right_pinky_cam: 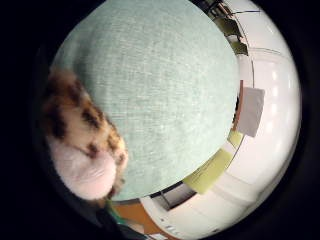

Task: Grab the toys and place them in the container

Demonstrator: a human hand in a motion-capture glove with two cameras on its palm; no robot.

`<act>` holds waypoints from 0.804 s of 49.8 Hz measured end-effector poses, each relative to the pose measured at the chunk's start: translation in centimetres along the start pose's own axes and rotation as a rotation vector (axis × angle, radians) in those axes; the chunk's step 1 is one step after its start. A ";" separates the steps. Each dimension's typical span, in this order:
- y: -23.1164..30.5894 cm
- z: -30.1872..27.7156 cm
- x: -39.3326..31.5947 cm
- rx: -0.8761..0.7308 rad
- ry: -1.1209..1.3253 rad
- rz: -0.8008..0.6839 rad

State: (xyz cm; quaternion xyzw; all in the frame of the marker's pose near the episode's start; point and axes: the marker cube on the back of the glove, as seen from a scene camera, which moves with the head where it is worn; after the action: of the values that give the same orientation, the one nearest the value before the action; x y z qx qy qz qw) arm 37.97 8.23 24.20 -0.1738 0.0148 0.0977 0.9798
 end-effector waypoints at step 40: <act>2.1 -1.2 0.7 0.228 -0.022 0.057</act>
State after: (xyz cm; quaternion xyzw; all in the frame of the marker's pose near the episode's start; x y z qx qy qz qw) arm 38.26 9.85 22.36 -0.0598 0.0199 0.1254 0.9901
